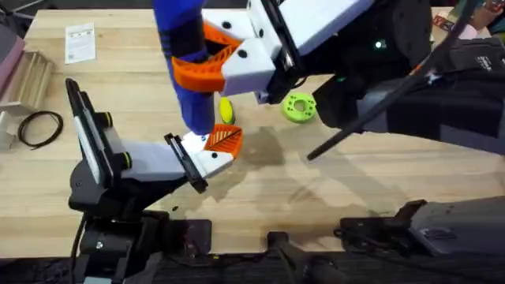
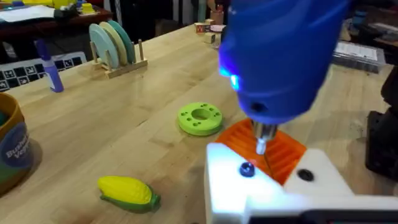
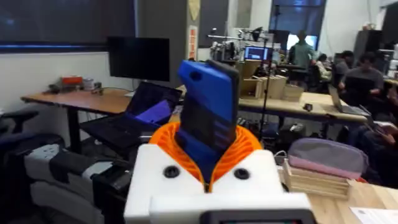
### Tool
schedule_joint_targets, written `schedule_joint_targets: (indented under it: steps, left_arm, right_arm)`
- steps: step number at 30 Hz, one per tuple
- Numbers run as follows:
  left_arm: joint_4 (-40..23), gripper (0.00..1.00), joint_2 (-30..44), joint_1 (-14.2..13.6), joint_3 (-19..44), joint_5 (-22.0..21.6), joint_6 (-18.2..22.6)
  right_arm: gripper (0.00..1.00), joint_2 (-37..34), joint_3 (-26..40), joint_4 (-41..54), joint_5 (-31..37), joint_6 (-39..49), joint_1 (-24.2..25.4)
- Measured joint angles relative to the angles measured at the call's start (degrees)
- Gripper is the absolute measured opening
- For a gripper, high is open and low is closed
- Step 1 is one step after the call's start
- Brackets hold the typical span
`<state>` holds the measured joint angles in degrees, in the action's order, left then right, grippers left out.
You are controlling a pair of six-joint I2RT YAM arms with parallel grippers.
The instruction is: Pick up the gripper from the table and insert it into the empty holder that is missing its gripper. Then pick up a screw, insert it into the mounting hole, and use the screwdriver to tighten it. Finally, clean up the table by picking up the vegetable and placing it into the bucket.
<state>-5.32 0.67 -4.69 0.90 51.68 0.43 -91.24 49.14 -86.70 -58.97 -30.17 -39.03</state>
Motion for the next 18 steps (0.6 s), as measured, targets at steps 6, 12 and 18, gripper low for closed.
schedule_joint_targets:
  steps: [6,12,18]
  left_arm:
    - [0.0,0.005,0.0,0.0,0.0,0.0,0.0]
    - [0.0,0.005,0.0,0.0,0.0,0.0,0.0]
    - [0.0,0.005,0.02,0.0,-0.01,0.0,0.0]
  right_arm:
    - [0.02,0.0,0.64,1.25,-0.97,0.26,-0.32]
    - [0.02,0.0,0.64,3.81,-1.14,2.15,-1.04]
    - [0.021,0.0,0.64,3.78,-1.18,3.53,-1.19]
